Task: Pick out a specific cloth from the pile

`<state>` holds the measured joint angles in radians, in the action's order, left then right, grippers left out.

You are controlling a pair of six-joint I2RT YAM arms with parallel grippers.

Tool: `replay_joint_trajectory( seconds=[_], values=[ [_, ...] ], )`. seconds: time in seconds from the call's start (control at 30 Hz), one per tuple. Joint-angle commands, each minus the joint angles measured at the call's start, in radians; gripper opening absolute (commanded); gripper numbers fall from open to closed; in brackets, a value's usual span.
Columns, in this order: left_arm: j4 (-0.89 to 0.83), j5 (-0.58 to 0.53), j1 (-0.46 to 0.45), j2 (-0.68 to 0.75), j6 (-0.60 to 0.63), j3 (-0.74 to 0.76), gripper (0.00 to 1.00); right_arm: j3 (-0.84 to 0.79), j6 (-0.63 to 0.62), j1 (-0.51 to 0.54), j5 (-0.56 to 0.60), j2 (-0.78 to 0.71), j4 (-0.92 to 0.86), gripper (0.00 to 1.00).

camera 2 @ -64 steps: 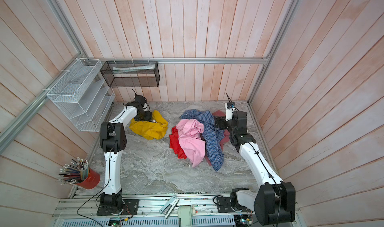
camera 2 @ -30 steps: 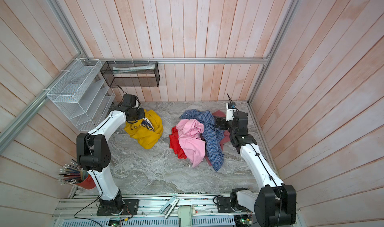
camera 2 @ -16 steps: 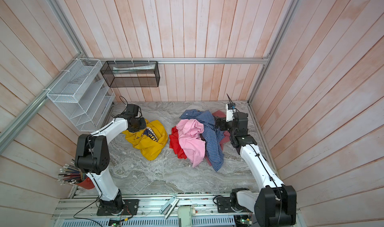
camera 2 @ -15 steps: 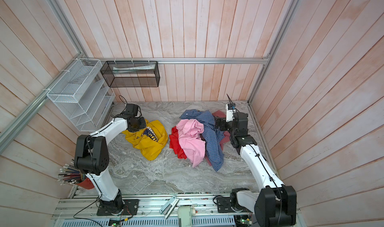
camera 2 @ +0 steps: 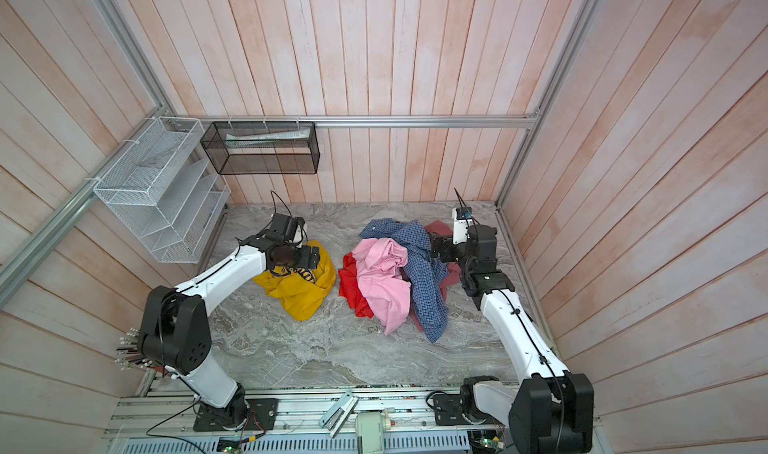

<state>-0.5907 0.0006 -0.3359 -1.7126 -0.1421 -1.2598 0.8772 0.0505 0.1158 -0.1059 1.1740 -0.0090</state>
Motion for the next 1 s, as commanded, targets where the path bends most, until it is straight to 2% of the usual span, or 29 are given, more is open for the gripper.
replay_joint_trajectory(
  seconds=[0.0,0.13,0.3,0.43,0.53,0.6,0.67,0.73,0.77,0.87,0.97],
  values=[
    [-0.052,-0.045,-0.022,-0.042,0.058,0.03,0.98,0.001,-0.015,-0.005,0.005,0.001,-0.02,0.98],
    [-0.035,-0.036,-0.064,-0.008,0.128,0.068,1.0,0.007,-0.018,-0.007,0.0,0.001,-0.042,0.98],
    [-0.024,0.0,-0.069,0.021,0.168,0.119,1.0,-0.005,-0.011,-0.008,0.0,0.004,-0.041,0.98],
    [-0.007,-0.106,-0.067,-0.021,0.16,0.124,1.0,0.002,-0.008,-0.008,0.005,0.014,-0.036,0.98],
    [-0.006,-0.194,-0.053,-0.097,0.138,0.067,1.0,0.014,-0.01,-0.008,0.001,0.026,-0.039,0.98],
    [-0.001,-0.203,-0.051,-0.133,0.143,0.027,0.97,0.021,-0.012,-0.008,-0.003,0.027,-0.046,0.98],
    [0.02,-0.187,-0.049,-0.149,0.156,0.003,0.79,0.019,-0.016,-0.008,0.003,0.02,-0.049,0.98],
    [0.028,-0.179,-0.041,-0.159,0.157,-0.019,0.47,0.016,-0.016,-0.01,0.018,0.012,-0.059,0.98],
    [0.027,-0.179,-0.037,-0.163,0.16,-0.027,0.39,0.012,-0.019,-0.011,0.022,0.005,-0.061,0.98],
    [0.045,-0.213,0.0,-0.16,0.148,-0.046,0.25,-0.004,-0.016,-0.017,0.023,-0.007,-0.059,0.98],
    [0.078,-0.15,0.059,-0.158,0.131,-0.07,0.11,-0.006,-0.014,-0.021,0.019,-0.004,-0.057,0.98]
  ],
)
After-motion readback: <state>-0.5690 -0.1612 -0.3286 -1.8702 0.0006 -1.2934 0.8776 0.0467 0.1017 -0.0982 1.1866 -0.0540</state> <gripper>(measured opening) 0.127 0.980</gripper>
